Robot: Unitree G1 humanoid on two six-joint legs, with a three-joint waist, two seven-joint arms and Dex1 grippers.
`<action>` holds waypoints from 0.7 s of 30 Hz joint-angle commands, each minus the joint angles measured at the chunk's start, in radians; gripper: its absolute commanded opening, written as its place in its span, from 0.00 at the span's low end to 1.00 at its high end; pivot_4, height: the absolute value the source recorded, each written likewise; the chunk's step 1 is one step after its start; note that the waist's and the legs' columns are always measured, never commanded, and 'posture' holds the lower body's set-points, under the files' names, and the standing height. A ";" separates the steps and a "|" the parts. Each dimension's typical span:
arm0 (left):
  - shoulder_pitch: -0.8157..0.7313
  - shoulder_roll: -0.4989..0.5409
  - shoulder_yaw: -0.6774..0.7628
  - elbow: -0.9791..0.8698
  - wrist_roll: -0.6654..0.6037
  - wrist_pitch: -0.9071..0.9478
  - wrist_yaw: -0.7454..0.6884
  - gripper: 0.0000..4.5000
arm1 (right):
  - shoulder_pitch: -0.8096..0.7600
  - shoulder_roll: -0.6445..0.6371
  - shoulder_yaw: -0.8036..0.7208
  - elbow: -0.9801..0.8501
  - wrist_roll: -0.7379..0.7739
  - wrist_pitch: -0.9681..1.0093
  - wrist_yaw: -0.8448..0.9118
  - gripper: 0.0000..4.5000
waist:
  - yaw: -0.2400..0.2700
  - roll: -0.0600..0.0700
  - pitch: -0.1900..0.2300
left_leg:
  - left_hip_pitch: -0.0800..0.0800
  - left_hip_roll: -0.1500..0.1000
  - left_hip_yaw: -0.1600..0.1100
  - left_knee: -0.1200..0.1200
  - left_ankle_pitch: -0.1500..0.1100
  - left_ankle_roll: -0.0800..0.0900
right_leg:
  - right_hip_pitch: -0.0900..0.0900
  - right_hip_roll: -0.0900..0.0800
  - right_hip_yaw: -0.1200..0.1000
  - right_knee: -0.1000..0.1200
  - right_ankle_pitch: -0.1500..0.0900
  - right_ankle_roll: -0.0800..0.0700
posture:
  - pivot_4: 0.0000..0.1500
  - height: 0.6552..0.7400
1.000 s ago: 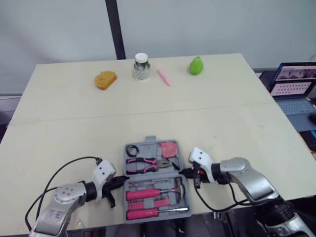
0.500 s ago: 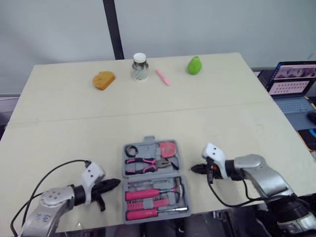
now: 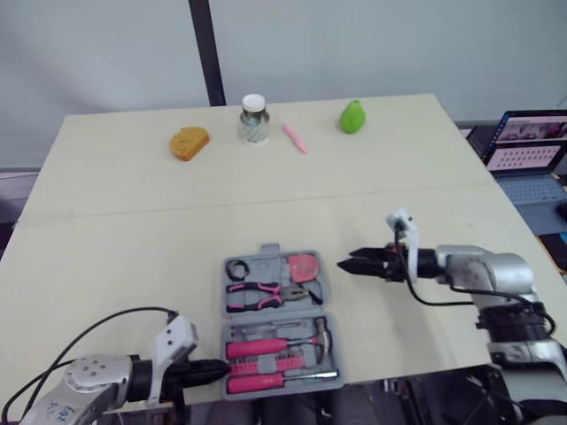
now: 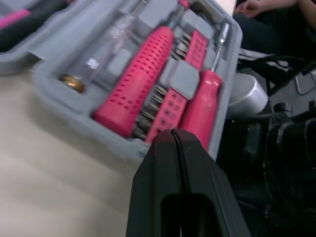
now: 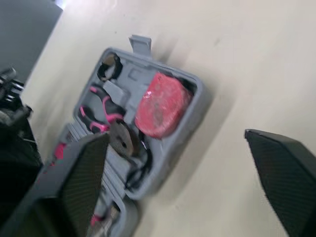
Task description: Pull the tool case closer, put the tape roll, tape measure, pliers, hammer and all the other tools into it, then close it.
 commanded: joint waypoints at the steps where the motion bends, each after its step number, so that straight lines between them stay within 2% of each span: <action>1: -0.001 -0.001 -0.051 0.008 0.048 -0.029 0.020 0.00 | -0.037 0.036 0.024 0.058 -0.012 0.012 -0.035 0.99 | 0.000 0.000 0.000 | 0.000 0.000 0.000 0.000 0.000 0.000 | 0.000 0.000 0.000 0.000 0.000 0.000 | 1.00 1.00; 4: 0.006 -0.003 -0.099 0.044 0.099 -0.054 0.039 0.00 | -0.078 0.088 0.067 0.152 -0.046 0.010 -0.061 0.99 | -0.002 0.000 0.000 | 0.000 0.000 0.001 0.000 0.000 0.000 | 0.000 0.000 0.000 0.000 0.000 0.000 | 1.00 1.00; 9: 0.013 -0.004 -0.116 0.071 0.114 -0.087 0.050 0.00 | -0.118 0.134 0.097 0.219 -0.044 0.013 -0.025 0.99 | -0.003 0.002 -0.001 | 0.000 0.000 0.001 0.000 0.000 0.000 | 0.000 0.001 0.000 0.000 0.000 0.000 | 1.00 1.00; 21: 0.040 0.002 -0.103 0.120 0.112 -0.142 0.057 0.00 | -0.145 0.176 0.079 0.171 0.007 0.019 0.066 0.99 | -0.006 0.004 -0.001 | 0.000 0.002 0.001 -0.001 0.000 -0.001 | -0.001 0.002 0.001 0.000 0.000 0.000 | 1.00 1.00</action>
